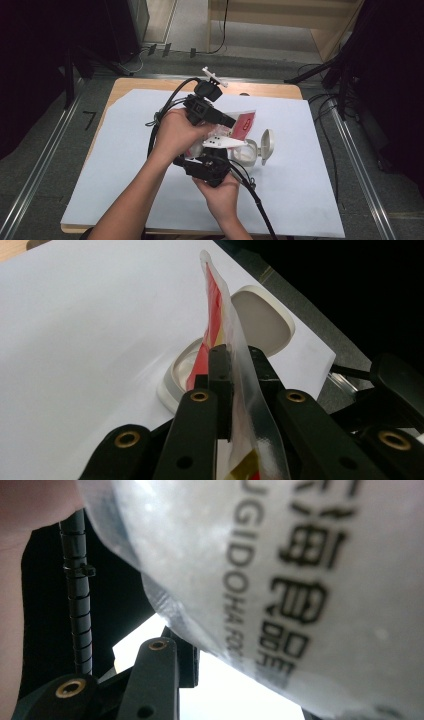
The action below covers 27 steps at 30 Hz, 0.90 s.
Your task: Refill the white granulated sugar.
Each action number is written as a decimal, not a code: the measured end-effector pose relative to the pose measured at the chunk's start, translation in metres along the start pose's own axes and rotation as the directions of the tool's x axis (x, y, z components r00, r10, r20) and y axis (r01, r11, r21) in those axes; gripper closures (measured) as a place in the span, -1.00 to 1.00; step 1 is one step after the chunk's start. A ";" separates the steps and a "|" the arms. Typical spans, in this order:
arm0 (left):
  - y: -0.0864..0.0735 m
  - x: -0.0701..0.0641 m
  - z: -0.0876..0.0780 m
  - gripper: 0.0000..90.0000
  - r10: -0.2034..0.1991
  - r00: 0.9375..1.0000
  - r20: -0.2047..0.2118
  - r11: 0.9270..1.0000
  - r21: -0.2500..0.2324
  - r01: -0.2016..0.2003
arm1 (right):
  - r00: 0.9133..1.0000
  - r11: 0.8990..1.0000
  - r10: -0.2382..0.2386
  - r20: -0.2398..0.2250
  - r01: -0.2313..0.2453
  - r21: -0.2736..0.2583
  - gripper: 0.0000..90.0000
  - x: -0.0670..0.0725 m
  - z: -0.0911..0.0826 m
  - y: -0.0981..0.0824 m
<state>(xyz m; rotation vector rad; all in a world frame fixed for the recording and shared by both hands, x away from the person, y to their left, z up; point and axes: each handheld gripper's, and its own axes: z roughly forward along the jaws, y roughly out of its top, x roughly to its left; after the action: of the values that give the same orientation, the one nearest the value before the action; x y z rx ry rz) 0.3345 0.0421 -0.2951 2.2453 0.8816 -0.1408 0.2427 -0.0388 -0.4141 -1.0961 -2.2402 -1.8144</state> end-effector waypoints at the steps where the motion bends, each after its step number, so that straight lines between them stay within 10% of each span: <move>1: 0.000 0.000 0.000 0.88 -0.001 1.000 0.000 1.000 -0.003 0.001 | 1.000 1.000 -0.002 -0.002 0.002 0.000 0.42 0.000 0.000 0.000; 27: 0.005 -0.006 0.003 0.88 0.018 1.000 0.005 1.000 0.005 -0.018 | 1.000 1.000 -0.010 0.024 0.010 -0.009 0.43 0.001 -0.007 0.000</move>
<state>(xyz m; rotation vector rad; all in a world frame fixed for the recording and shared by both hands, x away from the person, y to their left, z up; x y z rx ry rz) 0.3335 0.0343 -0.2924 2.2564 0.8599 -0.1404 0.2392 -0.0445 -0.4116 -1.1165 -2.2565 -1.8268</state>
